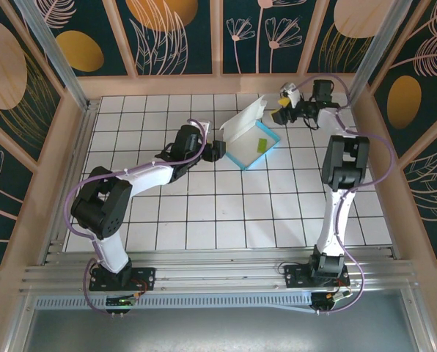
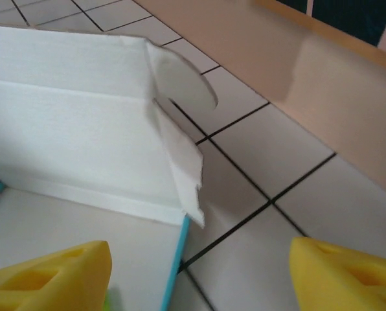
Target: Fold the paper box
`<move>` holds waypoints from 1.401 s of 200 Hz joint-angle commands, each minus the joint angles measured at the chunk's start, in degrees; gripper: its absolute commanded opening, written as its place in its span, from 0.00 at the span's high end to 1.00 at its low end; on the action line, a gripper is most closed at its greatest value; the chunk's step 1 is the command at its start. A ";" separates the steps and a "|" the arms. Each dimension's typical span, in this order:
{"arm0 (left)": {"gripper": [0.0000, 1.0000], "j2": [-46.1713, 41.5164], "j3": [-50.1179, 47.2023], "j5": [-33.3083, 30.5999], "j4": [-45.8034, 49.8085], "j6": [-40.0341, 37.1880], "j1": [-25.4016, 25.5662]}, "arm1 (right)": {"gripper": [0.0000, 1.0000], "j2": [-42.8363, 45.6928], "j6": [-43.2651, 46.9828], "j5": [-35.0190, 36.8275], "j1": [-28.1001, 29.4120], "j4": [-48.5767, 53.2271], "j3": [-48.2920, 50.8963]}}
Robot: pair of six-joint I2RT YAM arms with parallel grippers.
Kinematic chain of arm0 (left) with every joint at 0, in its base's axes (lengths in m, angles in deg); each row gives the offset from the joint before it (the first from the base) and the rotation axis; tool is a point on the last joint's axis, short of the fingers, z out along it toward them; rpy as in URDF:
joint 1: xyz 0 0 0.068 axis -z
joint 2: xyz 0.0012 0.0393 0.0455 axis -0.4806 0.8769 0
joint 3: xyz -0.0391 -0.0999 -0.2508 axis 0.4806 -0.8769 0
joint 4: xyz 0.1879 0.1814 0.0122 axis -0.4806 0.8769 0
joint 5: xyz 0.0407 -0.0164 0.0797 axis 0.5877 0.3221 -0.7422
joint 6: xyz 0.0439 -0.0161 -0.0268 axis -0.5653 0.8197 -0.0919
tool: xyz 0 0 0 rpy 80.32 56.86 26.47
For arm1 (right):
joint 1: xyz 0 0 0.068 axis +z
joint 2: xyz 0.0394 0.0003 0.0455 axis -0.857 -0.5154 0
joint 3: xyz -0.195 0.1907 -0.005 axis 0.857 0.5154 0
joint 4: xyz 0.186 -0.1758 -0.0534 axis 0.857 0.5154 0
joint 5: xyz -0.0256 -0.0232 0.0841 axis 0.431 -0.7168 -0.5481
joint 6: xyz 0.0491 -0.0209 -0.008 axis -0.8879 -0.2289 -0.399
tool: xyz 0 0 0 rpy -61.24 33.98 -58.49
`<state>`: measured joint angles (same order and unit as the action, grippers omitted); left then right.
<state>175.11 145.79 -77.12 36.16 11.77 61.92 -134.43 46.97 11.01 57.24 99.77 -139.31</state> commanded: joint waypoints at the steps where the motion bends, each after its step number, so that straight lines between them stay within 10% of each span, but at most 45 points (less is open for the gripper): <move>1: 0.30 -0.10 -0.74 -1.49 -3.80 -1.85 1.08 | 0.28 -5.23 10.60 -0.71 0.85 5.19 -8.76; 49: 0.28 -0.43 -0.70 -2.54 -2.37 -2.54 1.03 | 0.34 -11.90 17.98 -10.61 1.46 8.44 -16.19; 122: 0.28 -1.56 -0.36 -11.66 -1.46 0.90 1.04 | 0.76 -13.31 13.27 -16.53 2.52 2.44 -16.03; 207: 0.28 2.90 5.10 -5.10 3.59 0.35 0.21 | 0.69 -13.77 4.98 -17.71 3.85 -5.05 -15.75; 280: 0.30 3.31 7.10 -5.51 4.24 2.74 -2.36 | 1.00 -8.75 -0.59 -13.97 5.57 -9.62 -9.20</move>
<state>178.87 151.54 -82.63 40.09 12.82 61.33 -147.19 50.12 -5.73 61.35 94.53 -152.99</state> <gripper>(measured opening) 0.707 0.050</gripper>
